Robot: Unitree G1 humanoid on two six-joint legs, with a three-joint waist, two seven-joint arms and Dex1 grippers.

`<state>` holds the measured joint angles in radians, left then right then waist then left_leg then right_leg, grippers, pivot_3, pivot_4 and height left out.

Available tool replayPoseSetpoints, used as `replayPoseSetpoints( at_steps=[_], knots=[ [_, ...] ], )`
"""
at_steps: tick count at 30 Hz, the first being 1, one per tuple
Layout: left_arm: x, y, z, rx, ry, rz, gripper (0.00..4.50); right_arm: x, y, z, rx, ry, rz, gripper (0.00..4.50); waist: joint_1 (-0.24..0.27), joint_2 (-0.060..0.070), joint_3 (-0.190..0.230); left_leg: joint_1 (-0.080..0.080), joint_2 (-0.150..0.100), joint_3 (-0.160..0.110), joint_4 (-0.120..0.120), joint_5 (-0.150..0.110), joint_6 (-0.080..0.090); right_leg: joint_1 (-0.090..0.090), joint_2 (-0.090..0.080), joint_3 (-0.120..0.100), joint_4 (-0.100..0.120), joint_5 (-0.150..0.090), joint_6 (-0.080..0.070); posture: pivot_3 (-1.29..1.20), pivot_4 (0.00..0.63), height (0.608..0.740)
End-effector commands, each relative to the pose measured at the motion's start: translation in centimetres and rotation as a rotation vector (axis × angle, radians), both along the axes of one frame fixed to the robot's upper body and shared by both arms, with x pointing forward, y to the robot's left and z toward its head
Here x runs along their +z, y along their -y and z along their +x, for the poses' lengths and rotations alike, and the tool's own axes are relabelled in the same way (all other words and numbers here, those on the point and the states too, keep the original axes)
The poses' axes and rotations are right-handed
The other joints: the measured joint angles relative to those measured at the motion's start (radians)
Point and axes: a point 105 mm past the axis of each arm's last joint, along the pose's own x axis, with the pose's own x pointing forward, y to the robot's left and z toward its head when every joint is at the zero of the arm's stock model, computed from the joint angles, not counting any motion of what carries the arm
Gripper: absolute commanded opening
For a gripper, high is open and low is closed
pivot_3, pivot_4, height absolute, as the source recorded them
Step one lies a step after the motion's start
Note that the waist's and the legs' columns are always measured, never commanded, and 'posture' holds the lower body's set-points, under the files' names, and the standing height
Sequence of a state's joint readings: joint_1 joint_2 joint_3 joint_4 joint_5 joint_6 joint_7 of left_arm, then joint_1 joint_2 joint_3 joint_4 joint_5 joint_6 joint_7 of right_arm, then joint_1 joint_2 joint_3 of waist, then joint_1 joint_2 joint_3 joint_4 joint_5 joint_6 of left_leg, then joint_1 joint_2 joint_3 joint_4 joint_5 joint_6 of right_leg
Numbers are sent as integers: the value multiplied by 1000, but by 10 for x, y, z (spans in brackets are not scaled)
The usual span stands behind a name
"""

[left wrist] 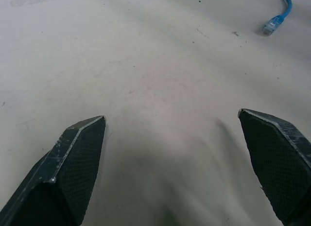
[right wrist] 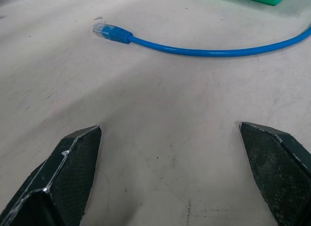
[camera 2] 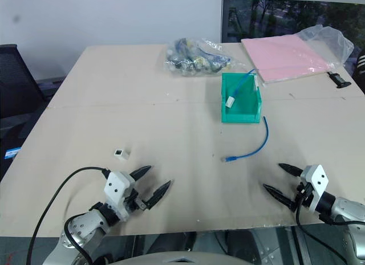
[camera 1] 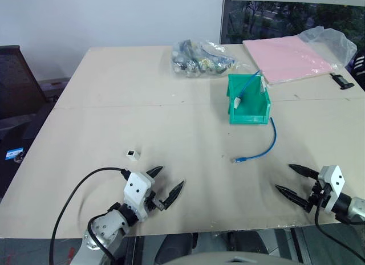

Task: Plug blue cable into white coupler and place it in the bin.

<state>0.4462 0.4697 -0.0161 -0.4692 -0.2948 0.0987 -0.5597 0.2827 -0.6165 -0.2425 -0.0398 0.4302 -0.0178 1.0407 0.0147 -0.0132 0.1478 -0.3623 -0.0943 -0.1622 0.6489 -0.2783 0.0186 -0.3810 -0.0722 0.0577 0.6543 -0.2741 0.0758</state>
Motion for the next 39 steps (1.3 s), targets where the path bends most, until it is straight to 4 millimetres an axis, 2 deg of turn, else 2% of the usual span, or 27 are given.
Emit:
replayPoseSetpoints(
  at_steps=[1,5,12,17,22,25,30,32,33,39],
  knots=[
    [8,1,1,-30,35,8,4500,3,1,3,10,13,-16,4485,-1,0,0,0,0,0,0,0,0,0,0,0,0,0,0,0,150,740],
    [21,4,4,-127,40,11,4500,11,-10,10,65,44,-17,4485,-1,1,1,0,0,0,0,0,0,0,0,0,0,0,0,0,150,740],
    [60,19,15,-438,31,51,4500,34,-53,41,230,99,-71,4485,-2,6,6,-1,0,-1,0,0,0,-2,0,-1,2,0,0,0,150,740],
    [74,25,16,-585,-17,106,4500,33,-78,55,357,74,-165,4485,-3,6,6,-5,0,-1,-2,2,-5,-7,1,-1,1,0,0,0,150,740],
    [78,20,20,-634,-36,194,4500,28,-90,70,444,55,-249,4485,-6,6,6,-18,0,-1,0,3,-6,-21,1,-1,3,1,0,0,150,740],
    [81,16,25,-624,-29,206,4500,32,-99,74,499,52,-248,3683,-7,6,6,-19,0,-1,0,3,-6,-22,1,-1,3,1,0,0,150,740],
    [84,10,27,-608,-29,215,4500,31,-107,69,569,27,-262,1421,-7,6,6,-19,0,-2,0,3,-6,-22,1,-1,3,1,0,0,150,740],
    [85,10,28,-602,-28,213,4500,32,-110,69,580,26,-252,166,-6,6,6,-19,0,-1,0,3,-6,-22,1,-1,4,1,0,0,150,740],
    [85,10,28,-601,-27,213,4500,33,-112,69,583,27,-242,9,-7,6,6,-19,0,-1,0,3,-6,-22,1,-1,4,1,0,0,150,740],
    [91,9,32,-582,-21,210,4500,45,-145,83,573,64,-188,9,-26,5,6,-19,0,-1,0,4,-7,-24,1,-1,8,1,0,0,150,740]
  ],
)
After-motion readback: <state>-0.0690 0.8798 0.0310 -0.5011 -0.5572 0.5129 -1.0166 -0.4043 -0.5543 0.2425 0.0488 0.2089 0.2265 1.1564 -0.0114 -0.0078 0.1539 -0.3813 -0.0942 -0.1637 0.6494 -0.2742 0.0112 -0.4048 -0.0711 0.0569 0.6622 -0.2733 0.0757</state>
